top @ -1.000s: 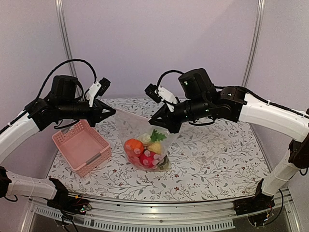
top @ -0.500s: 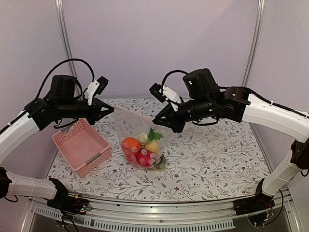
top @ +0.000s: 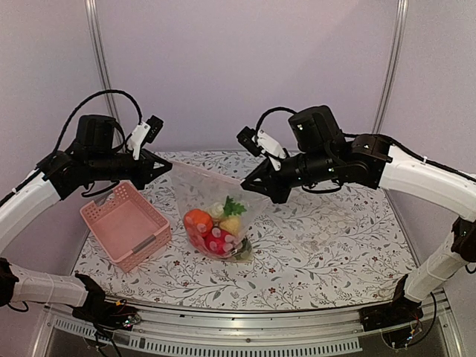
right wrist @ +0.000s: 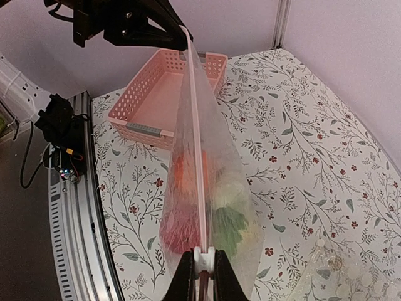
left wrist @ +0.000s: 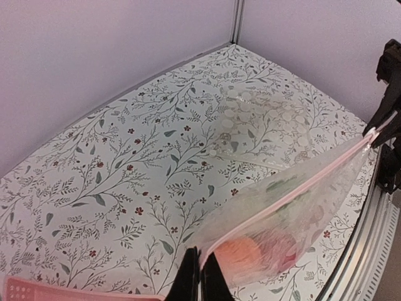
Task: Place the food in the zip-top bag and seal the zipper
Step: Zip the zipper on the zipper food storage bag.
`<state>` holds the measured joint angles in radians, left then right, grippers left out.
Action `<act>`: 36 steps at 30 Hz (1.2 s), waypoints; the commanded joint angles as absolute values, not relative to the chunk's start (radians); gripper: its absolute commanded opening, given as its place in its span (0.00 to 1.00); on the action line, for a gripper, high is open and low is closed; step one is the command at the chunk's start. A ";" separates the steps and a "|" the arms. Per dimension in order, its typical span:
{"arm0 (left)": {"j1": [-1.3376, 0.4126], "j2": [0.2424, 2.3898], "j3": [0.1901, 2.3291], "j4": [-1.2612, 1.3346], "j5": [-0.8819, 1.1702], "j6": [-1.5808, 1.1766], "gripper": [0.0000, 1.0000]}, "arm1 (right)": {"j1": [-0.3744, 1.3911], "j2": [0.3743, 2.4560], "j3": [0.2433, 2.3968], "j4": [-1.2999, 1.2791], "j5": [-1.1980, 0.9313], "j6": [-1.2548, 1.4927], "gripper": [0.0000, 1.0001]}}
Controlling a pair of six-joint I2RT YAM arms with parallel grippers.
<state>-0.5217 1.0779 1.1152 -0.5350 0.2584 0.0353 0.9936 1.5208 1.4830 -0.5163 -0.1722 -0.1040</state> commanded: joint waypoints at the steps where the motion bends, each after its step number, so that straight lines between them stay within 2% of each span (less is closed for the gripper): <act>1: -0.467 1.068 1.108 -0.495 0.159 0.018 0.00 | 0.979 1.480 1.456 -0.621 -0.144 -0.094 0.00; 36: -0.423 1.078 1.108 -0.489 0.133 0.003 0.00 | 0.962 1.427 1.410 -0.620 -0.106 -0.086 0.00</act>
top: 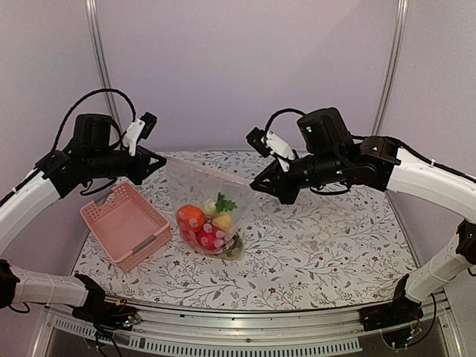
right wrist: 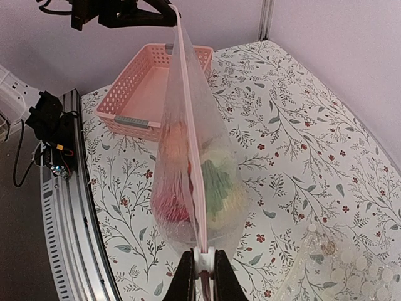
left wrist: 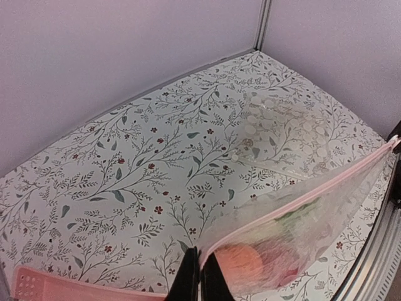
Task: Place the food in the zip-top bag and seal the zipper
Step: Zip the zipper on the zipper food storage bag.
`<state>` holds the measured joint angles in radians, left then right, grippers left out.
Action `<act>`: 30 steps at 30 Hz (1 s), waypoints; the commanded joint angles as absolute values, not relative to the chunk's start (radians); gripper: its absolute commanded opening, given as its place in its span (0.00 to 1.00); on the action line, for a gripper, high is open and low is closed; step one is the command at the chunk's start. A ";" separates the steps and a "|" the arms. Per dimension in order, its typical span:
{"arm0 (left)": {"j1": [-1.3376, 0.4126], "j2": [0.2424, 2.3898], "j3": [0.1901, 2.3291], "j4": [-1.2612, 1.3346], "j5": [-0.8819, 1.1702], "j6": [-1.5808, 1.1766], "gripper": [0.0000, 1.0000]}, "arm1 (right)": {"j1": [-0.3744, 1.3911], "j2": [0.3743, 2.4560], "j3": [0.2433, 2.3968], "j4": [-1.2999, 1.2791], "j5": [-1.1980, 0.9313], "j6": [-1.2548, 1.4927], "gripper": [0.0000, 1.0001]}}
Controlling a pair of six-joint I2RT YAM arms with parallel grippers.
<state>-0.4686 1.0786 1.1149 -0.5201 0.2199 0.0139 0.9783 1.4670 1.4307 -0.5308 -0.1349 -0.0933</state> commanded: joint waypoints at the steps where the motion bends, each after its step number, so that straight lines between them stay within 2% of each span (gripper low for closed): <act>1: -0.423 1.078 1.108 -0.490 0.133 0.003 0.00 | 0.961 1.427 1.410 -0.621 -0.106 -0.086 0.00; 20: -0.413 1.081 1.108 -0.489 0.135 0.003 0.00 | 0.960 1.411 1.397 -0.620 -0.100 -0.080 0.00; 26: -0.420 1.087 1.101 -0.479 0.324 0.019 0.00 | 0.959 1.420 1.403 -0.605 -0.123 -0.074 0.00; 28: -0.426 1.090 1.101 -0.479 0.398 0.031 0.00 | 0.960 1.422 1.408 -0.595 -0.135 -0.072 0.07; 30: -0.436 1.094 1.100 -0.479 0.450 0.040 0.00 | 0.959 1.424 1.415 -0.588 -0.152 -0.069 0.19</act>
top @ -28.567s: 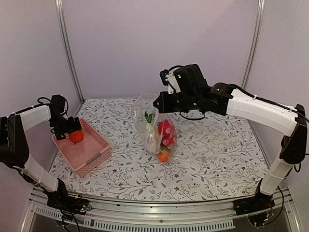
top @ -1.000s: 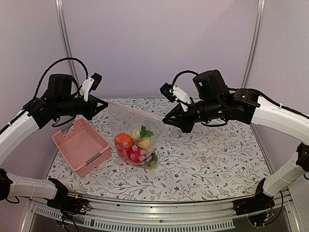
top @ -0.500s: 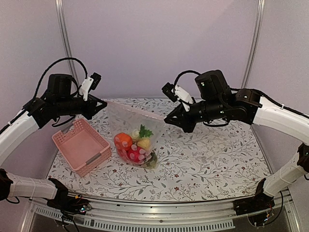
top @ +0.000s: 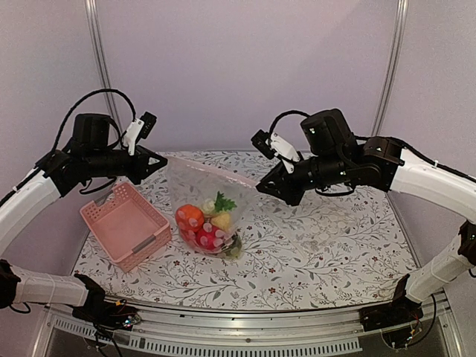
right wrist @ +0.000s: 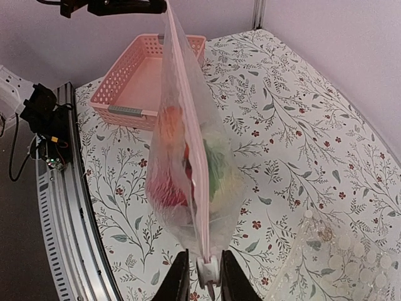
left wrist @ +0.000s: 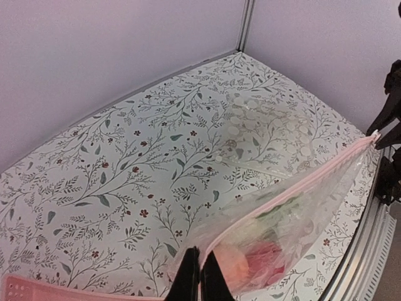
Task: Place the food in the zip-top bag and seal the zipper
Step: Zip the zipper on the zipper food storage bag, then reset both arms
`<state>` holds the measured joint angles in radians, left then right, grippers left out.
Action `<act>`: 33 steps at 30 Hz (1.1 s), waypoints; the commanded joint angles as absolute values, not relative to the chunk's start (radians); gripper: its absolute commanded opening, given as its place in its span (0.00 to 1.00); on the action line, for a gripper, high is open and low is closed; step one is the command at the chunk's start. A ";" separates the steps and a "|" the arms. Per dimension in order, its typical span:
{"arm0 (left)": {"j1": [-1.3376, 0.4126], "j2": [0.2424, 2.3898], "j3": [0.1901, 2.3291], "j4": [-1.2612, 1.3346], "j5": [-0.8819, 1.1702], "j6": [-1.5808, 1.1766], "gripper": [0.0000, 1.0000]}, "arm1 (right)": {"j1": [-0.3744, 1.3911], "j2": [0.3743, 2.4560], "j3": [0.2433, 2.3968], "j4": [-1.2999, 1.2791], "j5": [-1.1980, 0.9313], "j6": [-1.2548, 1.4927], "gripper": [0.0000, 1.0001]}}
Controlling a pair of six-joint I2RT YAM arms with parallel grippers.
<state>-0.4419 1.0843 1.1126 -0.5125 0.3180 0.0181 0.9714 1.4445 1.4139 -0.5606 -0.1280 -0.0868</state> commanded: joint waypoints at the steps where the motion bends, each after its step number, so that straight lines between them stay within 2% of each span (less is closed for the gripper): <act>1: -0.441 1.096 1.101 -0.480 0.472 0.044 0.00 | 0.960 1.425 1.421 -0.588 -0.159 -0.069 0.25; 4: -0.454 1.106 1.106 -0.492 0.497 0.050 0.00 | 0.960 1.430 1.437 -0.588 -0.161 -0.065 0.51; 6: -0.460 1.110 1.112 -0.499 0.497 0.053 0.00 | 0.960 1.423 1.443 -0.585 -0.155 -0.063 0.63; 7: -0.459 1.111 1.114 -0.503 0.495 0.053 0.06 | 0.960 1.421 1.443 -0.584 -0.149 -0.062 0.68; 10: -0.460 1.107 1.118 -0.507 0.496 0.051 0.32 | 0.959 1.406 1.439 -0.578 -0.126 -0.053 0.80; 14: -0.459 1.096 1.115 -0.500 0.503 0.044 0.69 | 0.960 1.395 1.439 -0.570 -0.090 -0.033 0.90; 18: -0.457 1.087 1.117 -0.491 0.503 0.032 0.96 | 0.960 1.394 1.445 -0.560 -0.076 -0.009 0.98; 21: -0.456 1.078 1.118 -0.486 0.505 0.024 0.99 | 0.958 1.391 1.445 -0.549 -0.071 -0.005 0.99; 29: -0.432 1.062 1.126 -0.430 0.566 -0.038 1.00 | 0.913 1.369 1.455 -0.504 -0.126 0.091 0.99; 33: -0.406 1.063 1.135 -0.400 0.526 -0.105 0.99 | 0.889 1.366 1.453 -0.505 -0.099 0.124 0.99</act>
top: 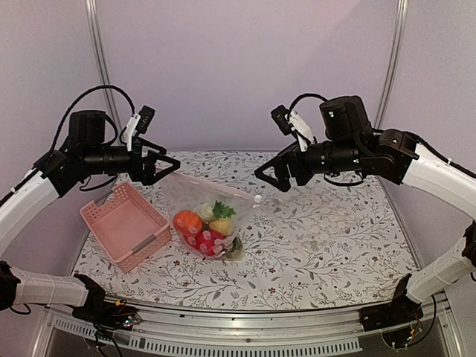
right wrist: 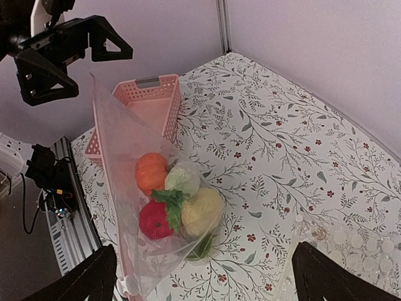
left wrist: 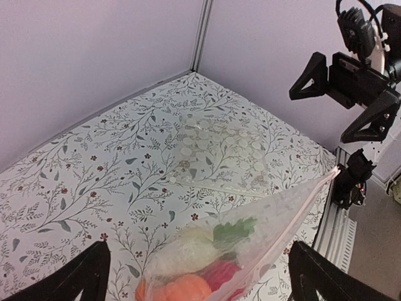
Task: Place the food in the zip-top bag and seal the zipper
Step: Reset both arms
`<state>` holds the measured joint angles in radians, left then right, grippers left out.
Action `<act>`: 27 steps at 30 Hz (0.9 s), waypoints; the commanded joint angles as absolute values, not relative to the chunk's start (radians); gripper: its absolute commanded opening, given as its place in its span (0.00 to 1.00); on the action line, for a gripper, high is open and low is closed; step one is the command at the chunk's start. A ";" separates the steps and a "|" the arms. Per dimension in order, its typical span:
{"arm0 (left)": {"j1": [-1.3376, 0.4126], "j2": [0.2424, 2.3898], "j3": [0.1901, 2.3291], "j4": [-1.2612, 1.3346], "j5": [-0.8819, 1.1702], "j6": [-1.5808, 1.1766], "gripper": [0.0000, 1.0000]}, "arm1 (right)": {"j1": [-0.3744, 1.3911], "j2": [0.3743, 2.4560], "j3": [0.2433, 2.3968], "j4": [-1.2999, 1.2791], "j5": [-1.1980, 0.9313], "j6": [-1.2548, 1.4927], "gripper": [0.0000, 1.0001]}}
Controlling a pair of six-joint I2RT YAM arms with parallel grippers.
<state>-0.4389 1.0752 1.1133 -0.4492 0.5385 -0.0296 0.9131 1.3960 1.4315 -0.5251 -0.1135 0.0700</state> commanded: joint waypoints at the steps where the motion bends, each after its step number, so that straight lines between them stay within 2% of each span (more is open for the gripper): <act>1: -0.398 1.065 1.140 -0.398 0.500 -0.126 1.00 | 0.882 1.365 1.449 -0.505 -0.090 0.134 0.99; 11: -0.261 1.043 1.097 -0.361 0.224 -0.334 1.00 | 0.725 1.373 1.376 -0.503 -0.050 0.250 0.99; 27: 0.047 1.005 0.818 -0.159 -0.107 -0.384 1.00 | 0.268 1.323 1.077 -0.375 -0.049 0.246 0.99</act>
<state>-0.0017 1.0393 0.8803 -0.2283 0.0120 -0.3794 0.3611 1.3731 1.1389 -0.4435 -0.0570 0.2535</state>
